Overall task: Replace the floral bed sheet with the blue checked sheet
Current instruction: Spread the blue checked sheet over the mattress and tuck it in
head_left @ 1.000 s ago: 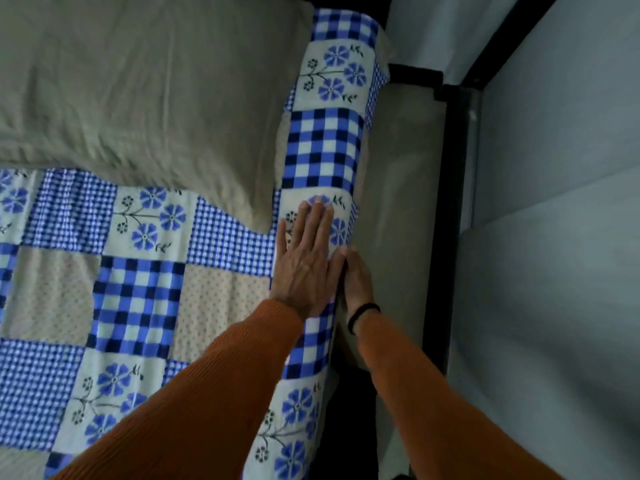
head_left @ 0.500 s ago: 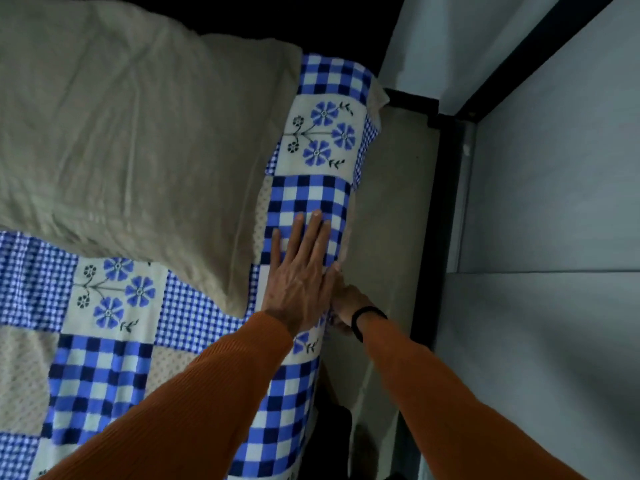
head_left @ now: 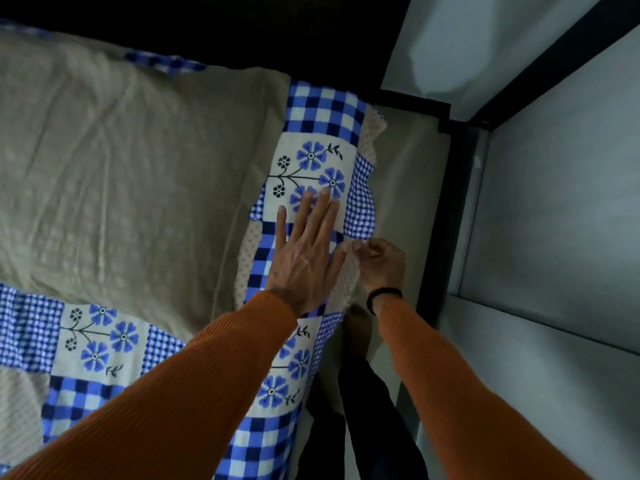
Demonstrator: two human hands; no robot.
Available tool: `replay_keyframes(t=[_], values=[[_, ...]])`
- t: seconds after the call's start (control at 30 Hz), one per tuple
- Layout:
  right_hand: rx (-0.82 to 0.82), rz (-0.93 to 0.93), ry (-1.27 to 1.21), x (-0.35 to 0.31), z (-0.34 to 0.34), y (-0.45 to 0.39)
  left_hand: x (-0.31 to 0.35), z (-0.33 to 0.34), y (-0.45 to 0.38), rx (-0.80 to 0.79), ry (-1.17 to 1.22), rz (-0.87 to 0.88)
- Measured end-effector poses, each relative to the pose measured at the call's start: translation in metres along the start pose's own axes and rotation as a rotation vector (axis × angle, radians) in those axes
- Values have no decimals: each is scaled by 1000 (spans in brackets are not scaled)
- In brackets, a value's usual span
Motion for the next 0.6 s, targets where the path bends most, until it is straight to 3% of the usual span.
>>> replay_keyframes(t=[0.07, 0.13, 0.23, 0.33, 0.43, 0.6], values=[[0, -5, 56, -7, 19, -12, 7, 8, -5, -35, -58, 34], [13, 118, 19, -7, 41, -14, 8, 16, -8, -37, -164, 54], [144, 255, 3, -1, 42, 1, 5, 14, -12, -50, -224, 69], [276, 249, -69, -7, 24, 22, 6, 11, -16, -53, -227, 85], [63, 230, -355, -5, 58, 44, 4, 11, -17, -69, -246, 111], [-184, 389, -738, -3, 88, 44, -6, -3, -36, -59, -191, 96]])
Point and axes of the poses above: each hand's wrist, its own y-axis away from the middle knuckle, its own z-axis out of the palm, x = y × z, the point moved 8 cm from there along -y, towards the middle knuckle, and after that the axes turned 12 degrees about -z, right-handed, at the moved point
